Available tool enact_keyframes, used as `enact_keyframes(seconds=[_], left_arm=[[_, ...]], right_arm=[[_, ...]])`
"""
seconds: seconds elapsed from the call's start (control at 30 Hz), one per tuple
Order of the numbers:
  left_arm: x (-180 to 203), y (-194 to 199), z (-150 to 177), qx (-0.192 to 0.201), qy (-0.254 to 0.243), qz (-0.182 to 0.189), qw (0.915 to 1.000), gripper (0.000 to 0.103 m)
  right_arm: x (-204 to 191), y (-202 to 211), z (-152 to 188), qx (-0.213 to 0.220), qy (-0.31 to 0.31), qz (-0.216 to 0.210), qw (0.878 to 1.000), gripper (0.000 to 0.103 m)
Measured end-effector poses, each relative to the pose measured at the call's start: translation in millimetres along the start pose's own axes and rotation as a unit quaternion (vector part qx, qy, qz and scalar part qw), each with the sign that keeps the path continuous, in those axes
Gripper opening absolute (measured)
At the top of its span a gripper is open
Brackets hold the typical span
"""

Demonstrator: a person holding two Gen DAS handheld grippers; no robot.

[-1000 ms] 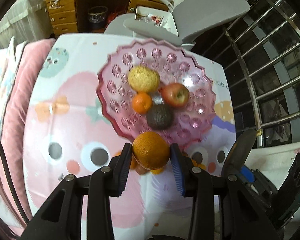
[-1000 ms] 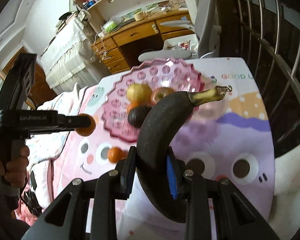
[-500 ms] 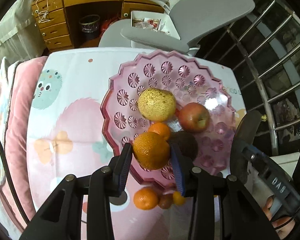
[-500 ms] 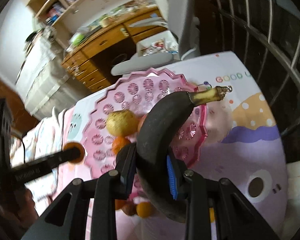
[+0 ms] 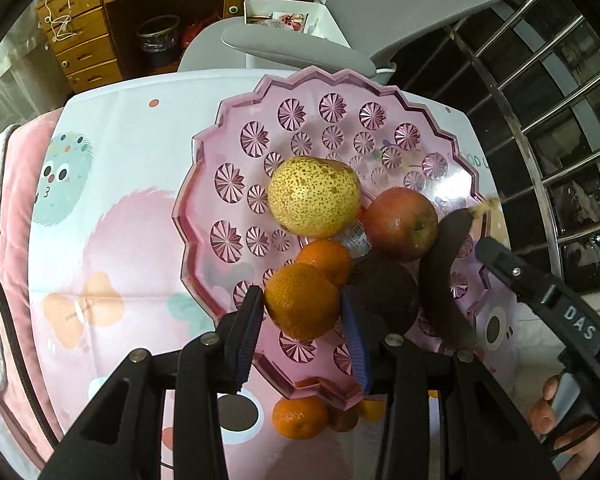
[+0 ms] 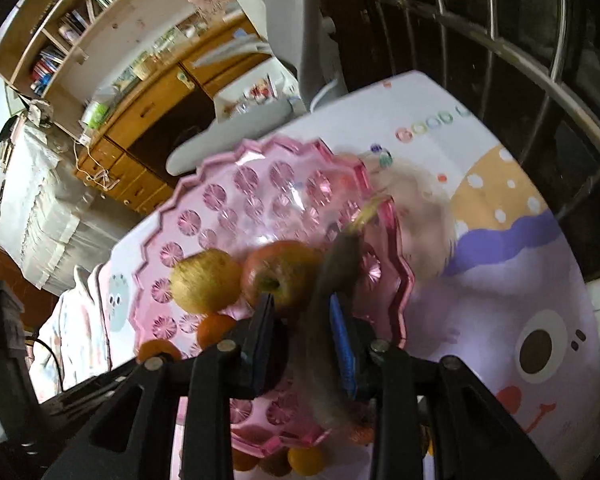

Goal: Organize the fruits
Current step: 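Open both tools to drop the mandarin and banana into the bowl, then grasp a large orange with the left tool while the right tool grasps a yellow citrus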

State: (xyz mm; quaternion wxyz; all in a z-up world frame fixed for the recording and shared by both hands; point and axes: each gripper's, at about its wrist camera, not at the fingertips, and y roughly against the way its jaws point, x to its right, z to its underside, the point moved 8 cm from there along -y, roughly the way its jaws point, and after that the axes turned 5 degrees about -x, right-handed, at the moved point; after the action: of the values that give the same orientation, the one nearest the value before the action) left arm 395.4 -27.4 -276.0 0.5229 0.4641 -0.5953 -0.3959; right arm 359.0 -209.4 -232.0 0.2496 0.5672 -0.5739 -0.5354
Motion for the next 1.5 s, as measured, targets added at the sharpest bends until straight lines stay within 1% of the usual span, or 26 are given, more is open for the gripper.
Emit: enact_keyframes(seconds=[0.07,0.1,0.13,0.27,0.33,0.57,0.63,0.73,0.9,1.07,1.17,1.23,1.33,1.5], left_arm=[[1,3,0,0.002,-0.001,0.004,1.0,0.046],[1,5,0,0.005,-0.002,0.005,1.0,0.053],[2,8,0,0.007,-0.004,0.006,1.0,0.055],[4,16,3,0.01,-0.008,0.005,0.9999,0.057],[4,21,5,0.012,-0.007,0.004,0.9999,0.06],[4,43,20,0.025,-0.001,0.006,0.9997,0.065],[3,47,25,0.027,0.002,0.003,0.9996,0.071],[1,54,34,0.031,0.008,0.002,0.9995,0.071],[-1,55,50,0.035,0.016,0.005,0.9993,0.072],[-4,48,66,0.038,0.028,0.01,0.9988,0.074],[-7,42,76,0.036,0.036,0.012,0.9986,0.074],[-8,39,82,0.035,0.034,0.007,0.9988,0.074],[-8,33,89,0.032,0.031,0.003,0.999,0.074],[-9,20,98,0.015,0.026,0.009,0.9995,0.076]], right_arm=[[-1,3,-1,0.001,0.0,0.0,1.0,0.03],[0,4,-1,0.0,-0.001,0.001,1.0,0.031],[1,6,1,-0.001,-0.004,0.003,1.0,0.031],[4,14,5,-0.002,-0.011,0.003,1.0,0.031],[5,20,8,-0.002,-0.009,0.004,1.0,0.031],[16,43,20,0.005,-0.001,0.008,1.0,0.032],[19,50,24,0.008,0.002,0.01,1.0,0.036],[27,60,29,0.015,0.007,0.015,1.0,0.039],[46,72,42,0.023,0.025,0.028,0.999,0.04],[58,76,56,0.023,0.047,0.023,0.998,0.041],[62,75,67,0.026,0.068,0.02,0.997,0.043],[63,74,73,0.026,0.079,0.017,0.996,0.046],[65,69,82,0.025,0.102,0.016,0.994,0.047],[65,58,97,0.021,0.14,0.012,0.99,0.047]])
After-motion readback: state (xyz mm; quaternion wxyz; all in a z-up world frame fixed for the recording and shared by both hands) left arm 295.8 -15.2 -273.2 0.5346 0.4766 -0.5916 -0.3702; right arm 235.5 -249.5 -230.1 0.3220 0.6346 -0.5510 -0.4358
